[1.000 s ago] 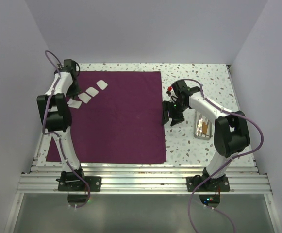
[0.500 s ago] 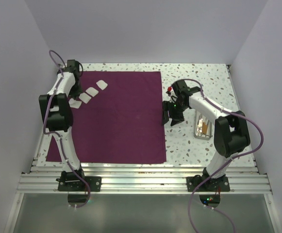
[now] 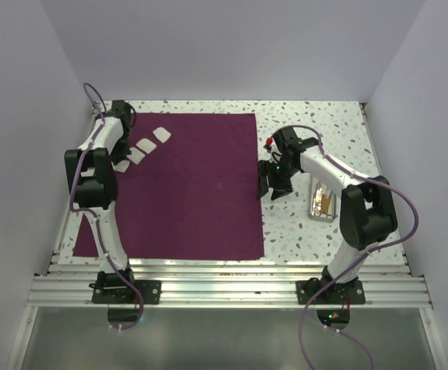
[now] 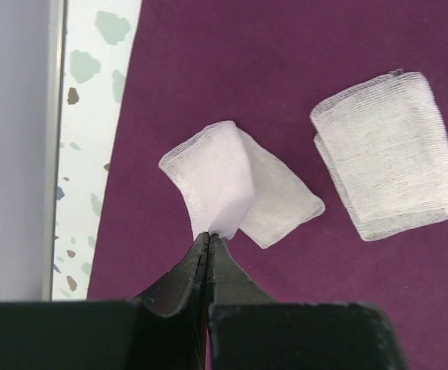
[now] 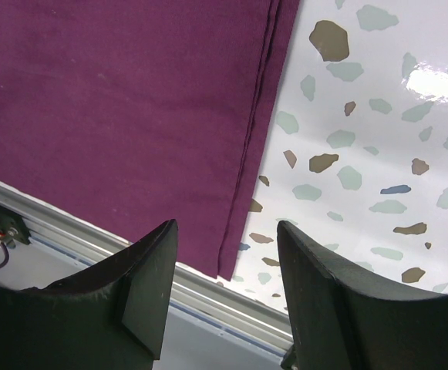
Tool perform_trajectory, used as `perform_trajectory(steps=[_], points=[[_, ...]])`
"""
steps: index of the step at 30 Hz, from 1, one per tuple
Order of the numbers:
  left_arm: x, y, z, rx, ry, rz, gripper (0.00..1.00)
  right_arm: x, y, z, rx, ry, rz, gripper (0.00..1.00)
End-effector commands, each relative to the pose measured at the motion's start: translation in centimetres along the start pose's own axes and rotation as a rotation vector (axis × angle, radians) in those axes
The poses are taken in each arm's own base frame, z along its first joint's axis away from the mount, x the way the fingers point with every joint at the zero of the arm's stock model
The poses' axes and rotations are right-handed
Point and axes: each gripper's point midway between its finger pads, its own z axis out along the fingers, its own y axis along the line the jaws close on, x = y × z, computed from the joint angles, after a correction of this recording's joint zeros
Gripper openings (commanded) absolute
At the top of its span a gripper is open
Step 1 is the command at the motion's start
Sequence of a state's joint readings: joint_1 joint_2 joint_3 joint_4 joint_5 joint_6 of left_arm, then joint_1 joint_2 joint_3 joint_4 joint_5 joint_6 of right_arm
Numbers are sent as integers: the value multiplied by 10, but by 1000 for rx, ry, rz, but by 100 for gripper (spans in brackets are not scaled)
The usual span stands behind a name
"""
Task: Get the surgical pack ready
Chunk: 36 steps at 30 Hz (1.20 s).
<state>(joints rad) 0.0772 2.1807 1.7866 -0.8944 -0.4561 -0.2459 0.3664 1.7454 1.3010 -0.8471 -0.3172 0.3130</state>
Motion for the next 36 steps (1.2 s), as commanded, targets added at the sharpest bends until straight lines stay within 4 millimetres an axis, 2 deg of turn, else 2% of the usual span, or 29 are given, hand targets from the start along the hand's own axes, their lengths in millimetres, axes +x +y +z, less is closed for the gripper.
perform_trajectory(steps=[1, 6, 13, 24, 36], points=[[-14, 20, -19, -66, -56, -35, 0, -5, 8, -3, -31, -13, -28, 59], [-11, 12, -12, -41, -42, -24, 0, -2, 6, -3, -24, -6, -31, 59], [-17, -2, -5, 10, -37, -26, 0, 1, 4, -2, -20, -1, -30, 59], [1, -22, 11, 74, 11, 20, 0, 0, 5, -1, -22, -2, -31, 58], [4, -34, 19, 115, 28, 28, 0, 1, 4, 2, -20, 2, -20, 59]])
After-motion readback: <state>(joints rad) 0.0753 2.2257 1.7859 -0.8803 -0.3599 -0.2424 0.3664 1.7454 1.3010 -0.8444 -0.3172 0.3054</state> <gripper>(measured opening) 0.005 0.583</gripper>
